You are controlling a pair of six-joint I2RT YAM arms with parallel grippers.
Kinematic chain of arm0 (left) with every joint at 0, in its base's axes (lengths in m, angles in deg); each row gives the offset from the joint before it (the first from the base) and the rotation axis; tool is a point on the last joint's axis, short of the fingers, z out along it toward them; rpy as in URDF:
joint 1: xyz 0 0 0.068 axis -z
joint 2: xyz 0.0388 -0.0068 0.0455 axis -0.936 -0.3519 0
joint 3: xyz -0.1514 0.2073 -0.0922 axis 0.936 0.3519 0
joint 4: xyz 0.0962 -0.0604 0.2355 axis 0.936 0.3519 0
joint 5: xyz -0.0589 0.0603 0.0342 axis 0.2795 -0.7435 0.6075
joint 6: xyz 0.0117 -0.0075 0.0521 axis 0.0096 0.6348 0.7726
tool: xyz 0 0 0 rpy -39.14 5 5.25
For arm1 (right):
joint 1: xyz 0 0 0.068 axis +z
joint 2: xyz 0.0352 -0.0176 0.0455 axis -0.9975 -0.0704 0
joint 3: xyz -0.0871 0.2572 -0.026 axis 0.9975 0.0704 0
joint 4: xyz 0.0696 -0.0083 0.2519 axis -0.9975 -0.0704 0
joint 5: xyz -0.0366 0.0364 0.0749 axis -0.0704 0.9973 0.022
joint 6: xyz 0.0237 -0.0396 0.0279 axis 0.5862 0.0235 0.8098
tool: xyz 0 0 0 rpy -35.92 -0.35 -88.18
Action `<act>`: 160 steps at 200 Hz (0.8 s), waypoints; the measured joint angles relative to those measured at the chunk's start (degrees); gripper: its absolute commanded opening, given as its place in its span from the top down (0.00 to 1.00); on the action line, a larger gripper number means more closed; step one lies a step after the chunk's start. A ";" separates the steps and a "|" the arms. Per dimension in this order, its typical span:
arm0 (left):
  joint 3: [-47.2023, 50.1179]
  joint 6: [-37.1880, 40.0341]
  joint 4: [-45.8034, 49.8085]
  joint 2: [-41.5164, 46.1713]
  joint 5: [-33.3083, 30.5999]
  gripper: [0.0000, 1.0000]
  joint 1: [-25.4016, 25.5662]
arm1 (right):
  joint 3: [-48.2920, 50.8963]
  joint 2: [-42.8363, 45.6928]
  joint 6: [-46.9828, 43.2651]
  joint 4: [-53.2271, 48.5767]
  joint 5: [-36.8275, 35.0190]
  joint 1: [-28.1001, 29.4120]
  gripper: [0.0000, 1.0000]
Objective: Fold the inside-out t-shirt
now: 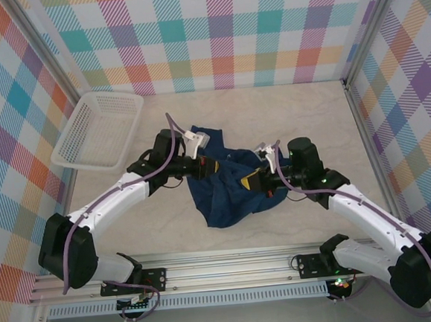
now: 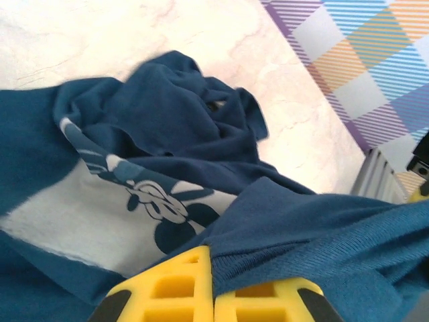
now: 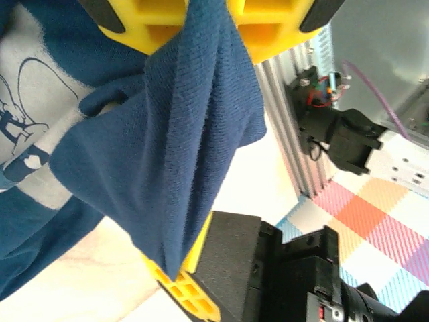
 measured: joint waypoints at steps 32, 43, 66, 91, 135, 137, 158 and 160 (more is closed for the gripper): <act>-0.44 0.13 3.89 -0.46 -7.78 0.56 -0.24 | 1.29 -1.95 4.13 5.53 4.15 -0.63 1.00; -0.37 -0.31 5.22 -0.11 -10.51 0.50 -0.22 | 1.44 -2.54 5.16 7.10 4.83 -0.68 1.00; 1.49 -1.46 6.93 4.55 -14.01 0.40 0.13 | 1.60 -2.78 5.90 8.61 4.90 -0.68 1.00; 3.17 -2.69 7.04 12.96 -12.48 0.34 1.46 | 1.60 -2.78 6.10 9.18 4.44 -0.68 1.00; -0.76 -2.38 5.88 7.91 -7.39 0.36 9.68 | 1.60 -2.69 6.10 9.51 3.43 -0.72 1.00; -0.87 -2.38 5.88 7.32 -7.32 0.37 9.92 | 1.60 -2.64 6.10 9.49 3.37 -0.72 1.00; -1.49 -1.75 5.66 2.34 -6.08 0.61 11.04 | 1.70 -2.12 6.10 9.46 2.89 -0.72 1.00; -1.60 -2.40 5.64 1.84 -5.97 0.64 11.04 | 1.75 -2.01 6.08 9.42 2.84 -0.72 1.00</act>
